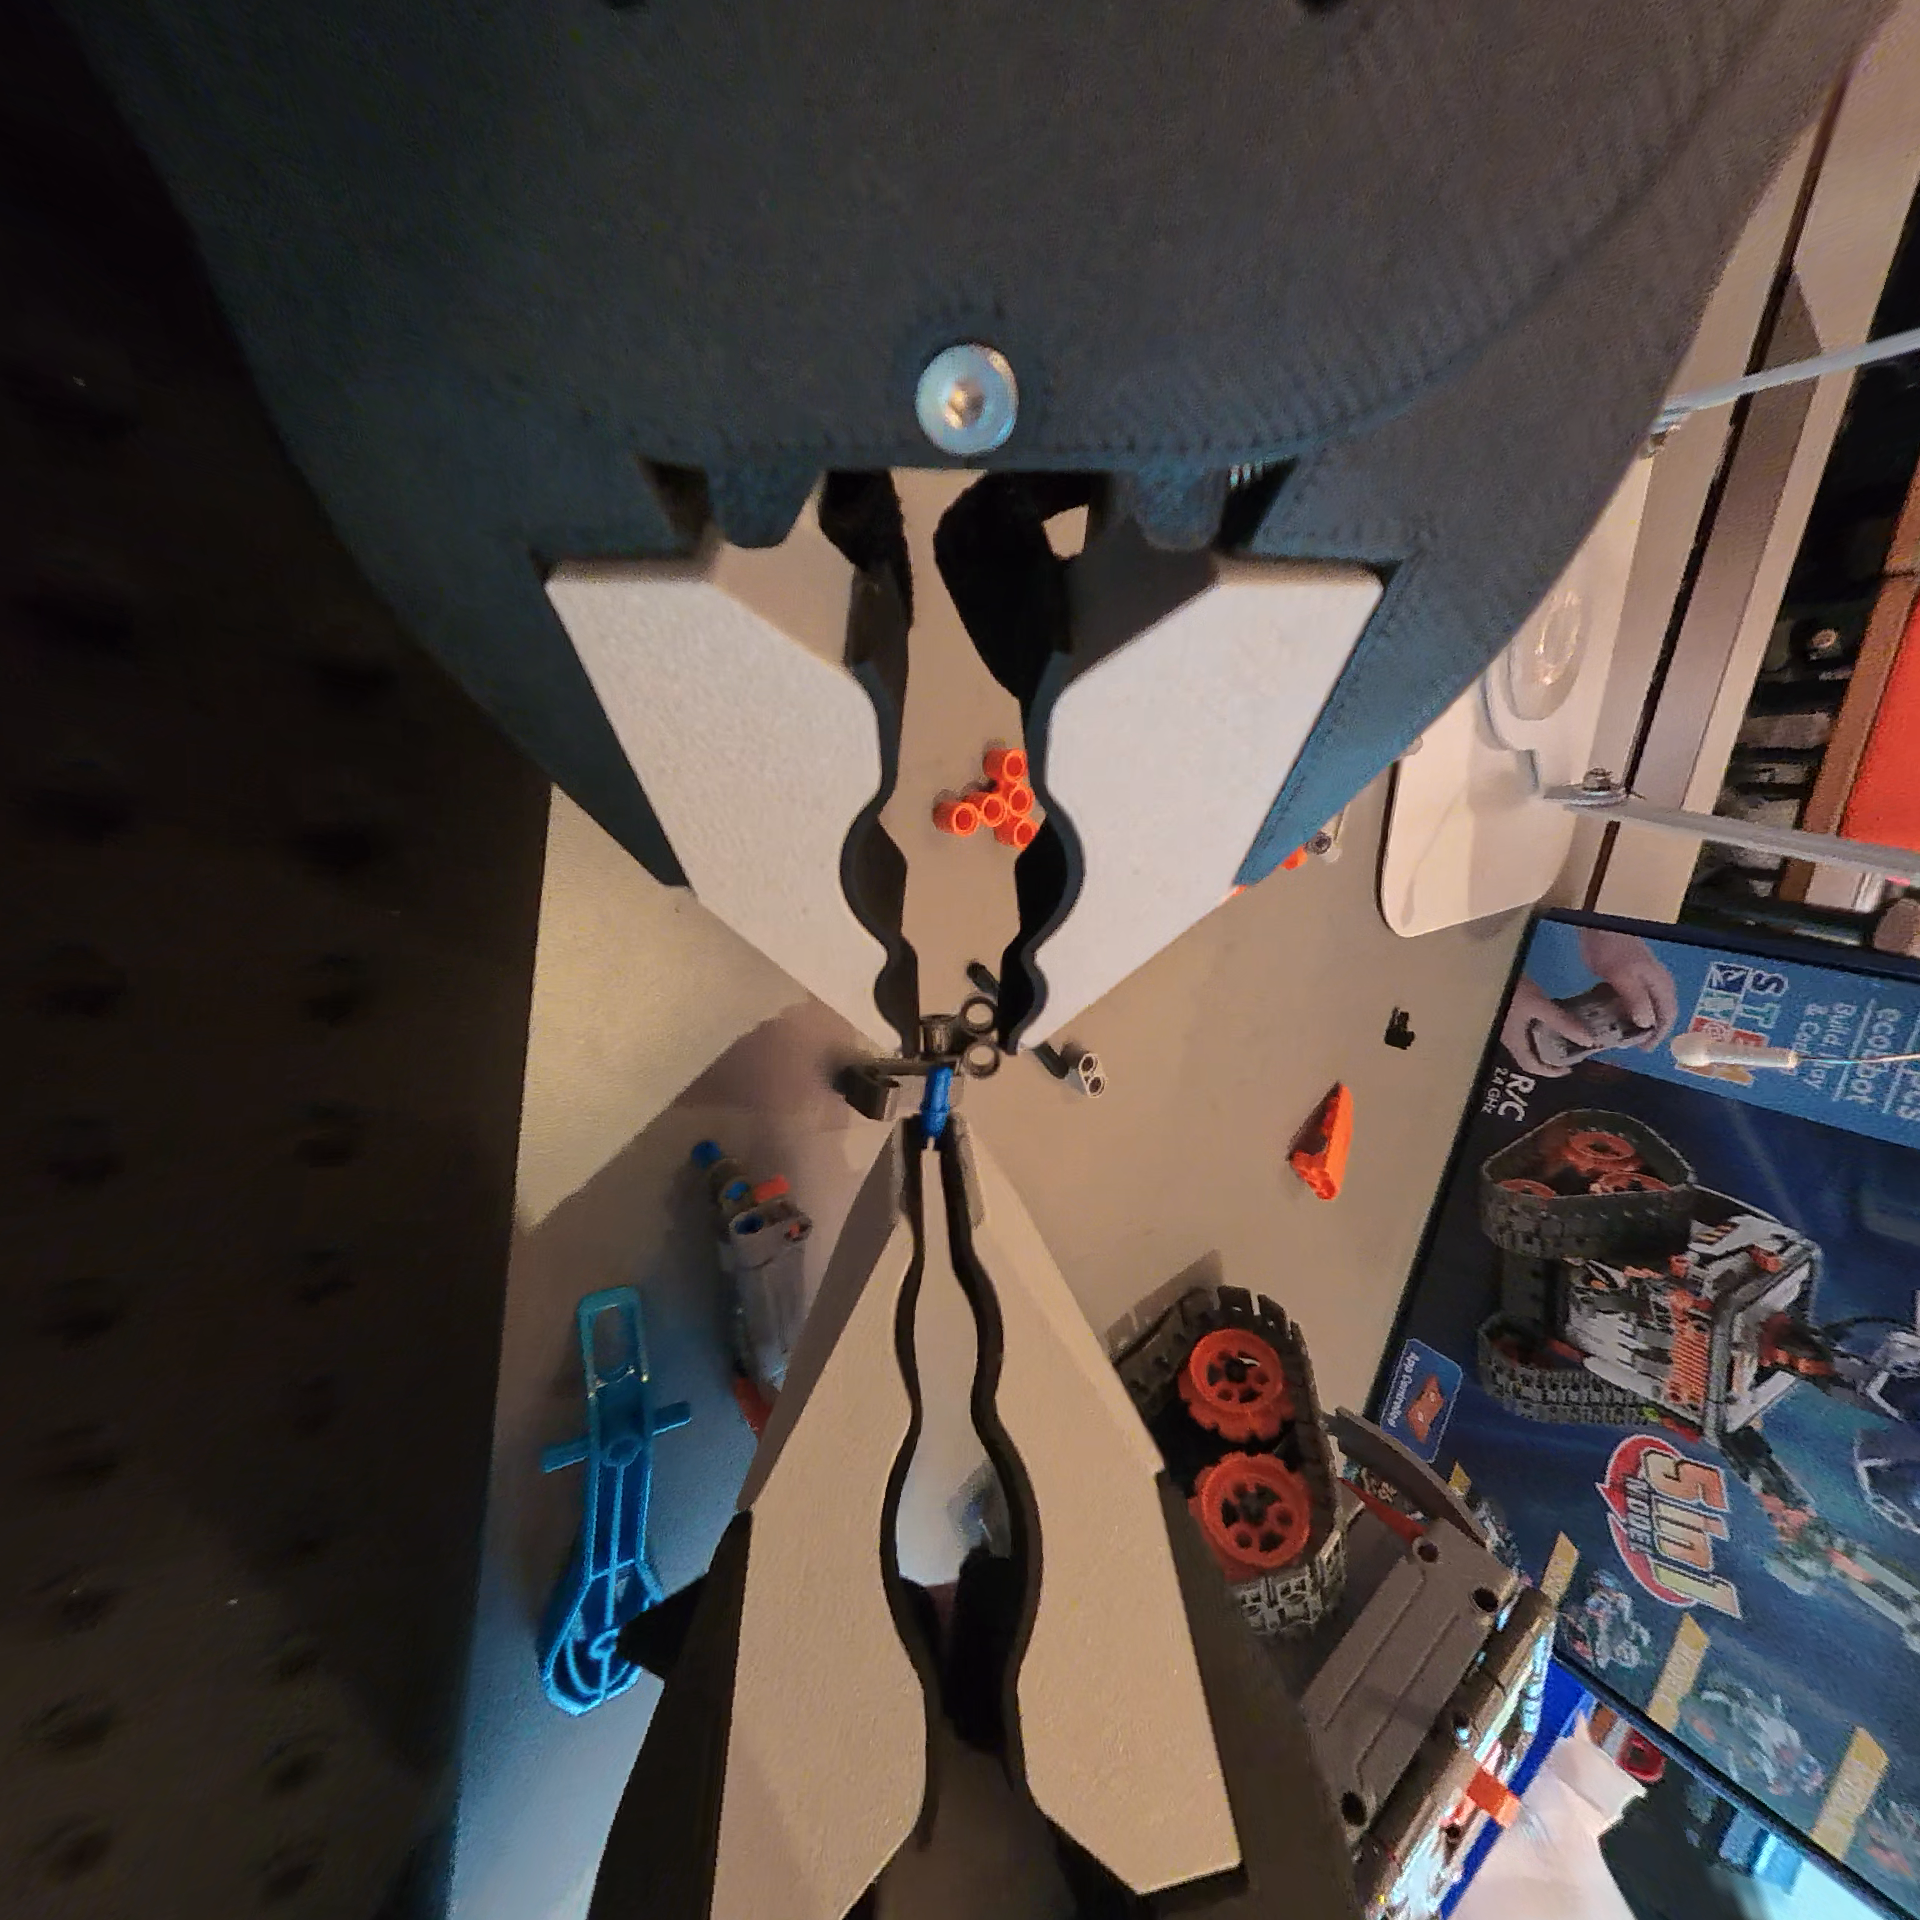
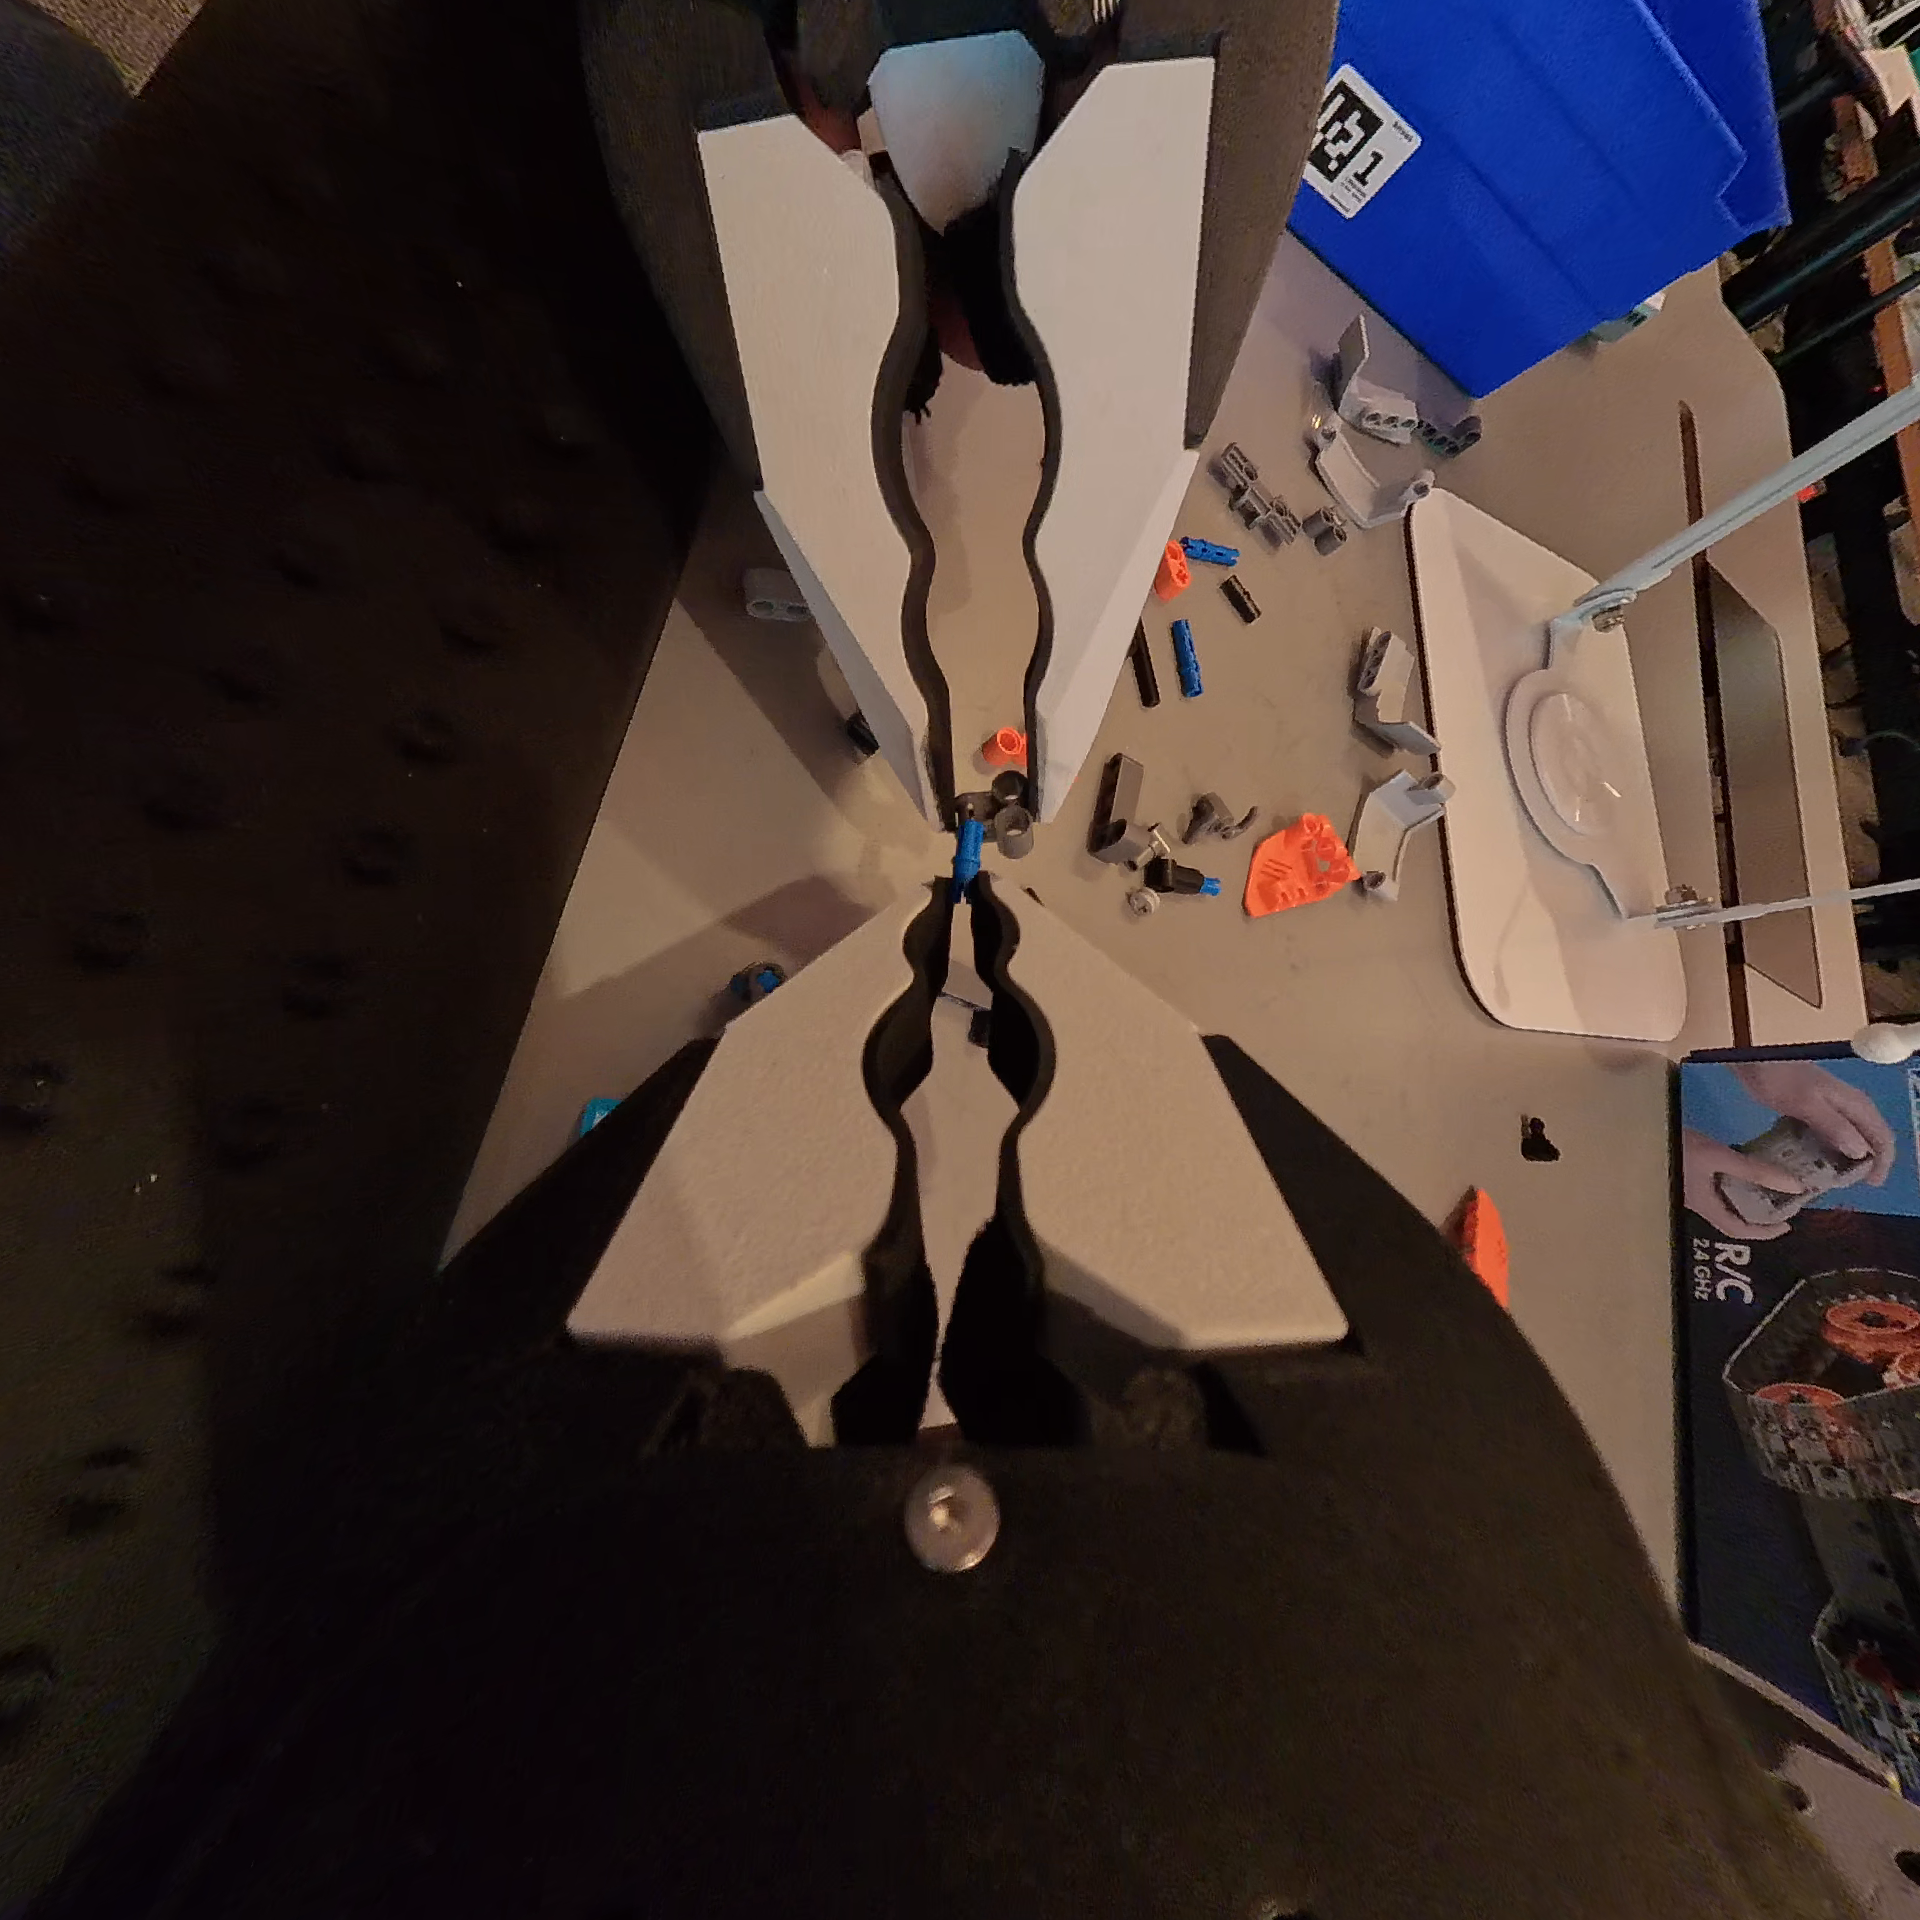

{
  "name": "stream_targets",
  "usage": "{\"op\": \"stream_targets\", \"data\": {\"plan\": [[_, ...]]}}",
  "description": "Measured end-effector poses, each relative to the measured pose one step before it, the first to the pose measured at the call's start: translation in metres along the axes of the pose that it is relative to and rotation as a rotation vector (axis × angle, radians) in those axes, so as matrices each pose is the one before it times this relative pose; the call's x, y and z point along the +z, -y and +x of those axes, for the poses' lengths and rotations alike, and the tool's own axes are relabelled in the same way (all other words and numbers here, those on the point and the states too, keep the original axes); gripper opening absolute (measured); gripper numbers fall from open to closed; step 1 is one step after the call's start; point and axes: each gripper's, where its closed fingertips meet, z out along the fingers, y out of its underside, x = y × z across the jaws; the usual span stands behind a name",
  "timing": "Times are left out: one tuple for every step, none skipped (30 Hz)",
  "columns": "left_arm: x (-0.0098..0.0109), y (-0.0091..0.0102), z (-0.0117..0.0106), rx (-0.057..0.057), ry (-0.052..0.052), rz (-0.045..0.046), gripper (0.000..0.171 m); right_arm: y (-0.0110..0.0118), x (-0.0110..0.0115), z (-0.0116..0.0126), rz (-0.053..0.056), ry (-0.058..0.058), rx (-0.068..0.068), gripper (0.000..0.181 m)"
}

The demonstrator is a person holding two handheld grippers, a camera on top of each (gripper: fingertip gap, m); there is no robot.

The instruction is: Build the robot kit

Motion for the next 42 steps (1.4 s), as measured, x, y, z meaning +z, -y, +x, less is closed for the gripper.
{"op": "stream_targets", "data": {"plan": [[0.00001, 0.00078, -0.00039, 0.0087, 0.0062, 0.00091, 0.013, -0.00081, 0.00022, 0.00032, -0.0041, -0.0008, 0.0018, 0.001], [-0.00019, 0.00046, -0.00138, 0.0108, 0.0142, 0.00149, 0.013, -0.00055, 0.00004, 0.0007, -0.0013, -0.0037, 0.0007, 0.001], [-0.00016, -0.00002, -0.0001, 0.0054, 0.0043, -0.00325, 0.013, 0.00017, 0.00012, 0.00033, 0.001, -0.0014, 0.0015, 0.001], [-0.00012, 0.00036, 0.00026, 0.0056, 0.0028, -0.00105, 0.013, -0.00018, 0.00012, 0.00034, -0.002, -0.0013, 0.0009, 0.001], [-0.00021, 0.00055, -0.00028, 0.013, 0.0087, 0.00229, 0.013, -0.0006, 0.00042, 0.00034, -0.0031, -0.0016, 0.0015, 0.001], [-0.00036, 0.00124, 0.00011, 0.0071, 0.0042, 0.00361, 0.012, -0.00045, 0.00049, -0.00038, -0.002, 0.0031, 0.0024, 0.001], [0.00016, 0.00002, 0.00054, 0.0073, 0.0004, -0.00343, 0.012, -0.00009, 0.00042, -0.00067, 0.0002, 0.0036, 0.0, 0.0], [0.0008, -0.00122, 0.00048, 0.0116, 0.0026, -0.00815, 0.013, -0.00005, 0.00048, -0.00014, -0.0007, 0.0001, -0.0011, 0.0], [0.00033, 0.00008, 0.00026, 0.017, 0.008, -0.00187, 0.012, -0.00071, 0.00059, -0.00013, -0.005, 0.0012, -0.0005, 0.0], [0.00017, 0.00012, 0.00086, 0.0114, 0.0007, -0.00381, 0.012, -0.00056, 0.00049, -0.00069, -0.0037, 0.004, -0.001, 0.0], [0.00038, -0.00027, 0.00087, 0.0059, -0.001, -0.00472, 0.012, -0.00031, 0.00036, -0.0004, -0.0029, 0.0013, -0.0028, 0.0], [0.00002, -0.00013, -0.00012, 0.0105, 0.0058, -0.0008, 0.012, 0.00022, 0.00011, 0.00018, -0.0018, -0.0024, -0.0049, 0.0], [-0.00048, 0.00033, -0.00015, 0.0105, 0.0046, -0.00021, 0.012, 0.00032, 0.00002, 0.00002, -0.0009, -0.0005, -0.0029, 0.0], [-0.00009, 0.00026, 0.00024, 0.0001, -0.0015, -0.00105, 0.012, 0.00005, 0.00016, 0.00003, -0.0013, -0.0006, -0.0015, 0.0], [0.00003, 0.00012, -0.00029, -0.0031, 0.0025, 0.00129, 0.012, -0.00004, 0.00027, 0.00031, -0.0008, -0.0041, -0.0035, 0.0], [-0.00017, 0.00018, -0.00026, 0.0034, 0.0039, 0.00317, 0.012, 0.00015, 0.00018, 0.00012, 0.0013, -0.0016, -0.0022, 0.0], [-0.00028, 0.00017, 0.00056, -0.0013, -0.0025, 0.00103, 0.012, 0.00031, 0.00015, -0.0001, 0.0022, 0.0009, -0.0003, 0.0], [-0.00024, 0.00017, 0.00006, -0.0021, 0.0002, 0.00377, 0.012, 0.00014, 0.0003, 0.00017, 0.0022, -0.0007, -0.0012, 0.0], [-0.00033, 0.00008, -0.0002, -0.0015, 0.0019, 0.0056, 0.012, 0.00041, 0.00002, 0.00009, 0.0037, 0.001, 0.0, 0.0], [-0.00036, 0.00055, 0.00019, -0.0039, -0.0008, 0.00498, 0.012, 0.00042, -0.00016, 0.00012, 0.0045, 0.0014, 0.0021, 0.0], [-0.00059, 0.00086, -0.00026, -0.0021, 0.0031, 0.00562, 0.011, 0.00024, -0.00002, 0.00053, 0.0027, -0.0022, 0.0013, 0.0], [-0.00032, 0.00058, -0.00054, -0.0016, 0.0043, 0.00472, 0.011, 0.00005, -0.00003, 0.00004, 0.0002, -0.0001, 0.0016, 0.0], [0.00005, 0.00046, 0.0007, -0.0043, -0.0039, 0.003, 0.011, -0.00004, 0.00021, -0.00069, -0.0007, 0.0034, 0.0009, 0.0], [0.00016, 0.0002, 0.00059, -0.0022, -0.0009, 0.0006, 0.011, -0.00008, 0.0002, -0.00004, -0.0004, -0.0016, -0.0005, 0.0], [-0.00063, 0.00115, -0.00058, 0.0088, 0.0084, 0.00507, 0.011, 0.00009, 0.00017, 0.0006, 0.0003, -0.0031, 0.0026, 0.0], [-0.00073, 0.00184, -0.00064, -0.0022, 0.0046, 0.00822, 0.011, 0.00071, 0.00006, 0.00021, 0.005, 0.0003, 0.0057, 0.0], [-0.0013, 0.00409, -0.00058, -0.0176, 0.0003, 0.02305, 0.0, 0.00506, 0.00004, -0.0016, 0.0296, 0.0106, 0.0116, 0.0], [-0.00241, 0.00993, -0.00129, -0.0204, 0.002, 0.05081, 0.0, 0.00528, 0.00008, -0.00146, 0.0239, 0.0074, 0.007, 0.0], [0.00074, -0.00239, -0.00208, 0.0123, 0.011, -0.02341, 0.0, -0.00207, 0.00007, 0.00342, -0.0197, -0.0192, -0.0079, 0.0], [0.0018, -0.00453, -0.00265, 0.0151, 0.0218, -0.02495, 0.0, -0.00057, -0.00057, 0.00272, -0.0011, -0.0094, 0.0095, 0.0], [0.00133, -0.00143, 0.00146, -0.016, -0.0082, -0.00279, 0.0, 0.00123, -0.00108, -0.00069, 0.0117, 0.0143, 0.0232, 0.0], [-0.00122, 0.002, 0.0019, -0.0403, -0.0274, 0.01865, 0.0, 0.00049, -0.00075, -0.00073, 0.0059, 0.0064, 0.0082, 0.0], [-0.00133, 0.00035, -0.00107, -0.0327, -0.0166, 0.01155, 0.0, -0.00189, 0.00012, 0.00178, -0.0117, -0.0093, 0.0048, 0.0], [-0.00085, -0.00159, -0.00406, -0.026, 0.0035, 0.00216, 0.0, -0.00299, 0.00037, 0.00207, -0.0164, -0.0117, -0.0026, 0.0], [-0.00193, -0.00035, -0.00405, -0.0091, 0.0102, 0.00705, 0.0, -0.00084, -0.00023, -0.00001, -0.0016, 0.0003, -0.0026, 0.0], [-0.00199, -0.00122, -0.0014, -0.0112, -0.0054, -0.00345, 0.0, -0.00025, -0.00066, -0.00131, 0.0, 0.0072, -0.0001, 0.0], [-0.00186, -0.00334, 0.00068, -0.022, -0.0225, -0.0106, 0.0, -0.0013, -0.00018, -0.00062, -0.0056, 0.0025, -0.0001, 0.0], [-0.00231, -0.00346, 0.00067, -0.0408, -0.0297, -0.00669, 0.002, -0.00062, -0.00033, -0.0006, 0.0007, 0.0046, 0.0037, 0.0], [-0.00282, -0.00517, 0.00001, -0.047, -0.0286, -0.02034, 0.006, 0.00038, -0.00073, -0.00113, 0.0054, 0.0093, 0.0063, 0.0], [-0.00398, -0.00585, 0.00139, -0.0368, -0.0318, -0.02684, 0.013, 0.00041, -0.00068, -0.00102, 0.0011, 0.0071, 0.0026, 0.0], [-0.00636, -0.00179, 0.00085, -0.0194, -0.0142, 0.00212, 0.01, 0.0001, 0.00001, -0.00139, -0.0041, 0.005, -0.0056, 0.0], [-0.0068, -0.00297, 0.00283, -0.0265, -0.0239, -0.00976, 0.01, 0.00092, 0.0004, -0.00221, -0.0025, 0.0057, -0.0127, 0.0]]}}
